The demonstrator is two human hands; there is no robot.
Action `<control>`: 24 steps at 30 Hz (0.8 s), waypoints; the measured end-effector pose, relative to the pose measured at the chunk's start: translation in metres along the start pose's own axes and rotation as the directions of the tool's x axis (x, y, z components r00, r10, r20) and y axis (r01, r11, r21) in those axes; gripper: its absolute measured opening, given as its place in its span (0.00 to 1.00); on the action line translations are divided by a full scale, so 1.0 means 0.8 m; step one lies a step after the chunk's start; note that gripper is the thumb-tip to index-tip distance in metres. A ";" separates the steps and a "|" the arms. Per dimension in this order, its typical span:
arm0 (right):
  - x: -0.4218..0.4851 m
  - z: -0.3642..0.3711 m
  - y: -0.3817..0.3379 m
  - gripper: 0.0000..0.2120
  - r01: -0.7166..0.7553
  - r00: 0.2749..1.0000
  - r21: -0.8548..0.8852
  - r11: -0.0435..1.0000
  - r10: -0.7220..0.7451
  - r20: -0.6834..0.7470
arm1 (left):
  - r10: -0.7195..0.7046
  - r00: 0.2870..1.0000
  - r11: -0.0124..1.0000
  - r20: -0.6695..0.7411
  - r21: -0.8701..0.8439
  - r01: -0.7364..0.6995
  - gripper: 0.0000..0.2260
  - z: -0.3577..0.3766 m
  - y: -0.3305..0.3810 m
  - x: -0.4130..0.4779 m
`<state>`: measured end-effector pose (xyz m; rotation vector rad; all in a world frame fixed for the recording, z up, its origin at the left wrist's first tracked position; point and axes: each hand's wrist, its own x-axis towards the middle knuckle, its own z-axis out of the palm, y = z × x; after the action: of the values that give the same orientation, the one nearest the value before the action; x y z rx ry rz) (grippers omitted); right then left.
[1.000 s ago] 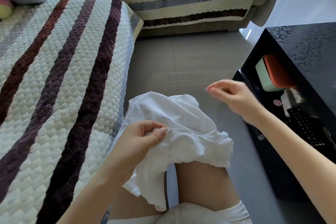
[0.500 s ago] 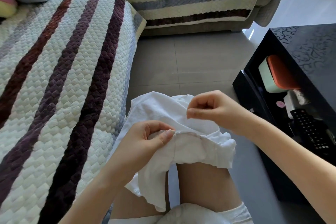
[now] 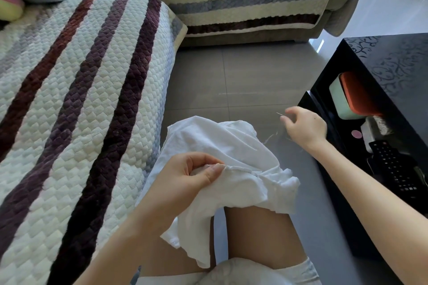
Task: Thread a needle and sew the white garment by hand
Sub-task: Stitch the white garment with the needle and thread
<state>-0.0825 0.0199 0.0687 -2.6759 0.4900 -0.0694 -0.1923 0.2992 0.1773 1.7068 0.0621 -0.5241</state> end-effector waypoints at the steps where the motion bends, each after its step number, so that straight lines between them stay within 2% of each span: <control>1: -0.014 -0.010 -0.019 0.13 0.064 0.998 0.146 0.987 -0.065 0.003 | 0.001 1.000 1.000 0.003 -0.007 0.000 0.06 0.000 0.000 0.000; 3: -0.048 -0.036 -0.058 0.12 0.135 0.968 0.497 0.857 -0.220 0.116 | 0.006 1.000 1.000 0.005 -0.021 -0.006 0.06 -0.001 0.000 0.001; 5: -0.083 -0.062 -0.083 0.10 0.122 0.847 0.707 0.697 -0.445 0.292 | 0.020 1.000 1.000 0.003 -0.023 -0.020 0.07 -0.001 0.000 0.001; 7: -0.106 -0.075 -0.096 0.11 0.098 0.675 0.753 0.651 -0.600 0.431 | 0.032 0.999 0.999 -0.001 -0.022 -0.032 0.08 -0.001 -0.001 0.001; 8: -0.114 -0.077 -0.100 0.11 0.080 0.614 0.759 0.646 -0.632 0.473 | 0.037 0.999 0.999 -0.007 -0.018 -0.037 0.08 -0.001 -0.001 0.001; 10: -0.122 -0.075 -0.104 0.10 0.065 0.553 0.757 0.651 -0.655 0.516 | 0.049 0.999 0.999 -0.020 -0.008 -0.049 0.07 -0.001 -0.002 0.000; 13: -0.128 -0.071 -0.106 0.05 0.068 0.556 0.754 0.654 -0.652 0.515 | 0.069 0.996 0.997 -0.063 0.026 -0.068 0.06 -0.001 -0.003 -0.002; 18: -0.132 -0.069 -0.106 0.06 0.133 0.641 0.728 0.672 -0.619 0.454 | 0.090 0.978 0.991 -0.190 0.118 -0.068 0.04 -0.005 -0.011 -0.004; 20: -0.136 -0.069 -0.106 0.02 0.189 0.667 0.717 0.671 -0.624 0.408 | 0.097 0.971 0.990 -0.220 0.117 -0.073 0.05 -0.005 -0.013 -0.003; 24: -0.154 -0.075 -0.103 0.02 0.288 0.741 0.709 0.644 -0.618 0.261 | 0.112 0.965 0.990 -0.238 0.112 -0.087 0.05 -0.005 -0.013 -0.003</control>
<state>-0.1781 0.1096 0.1608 -1.9528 -0.3722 0.2488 -0.1968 0.3054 0.1690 1.8565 0.1276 -0.2431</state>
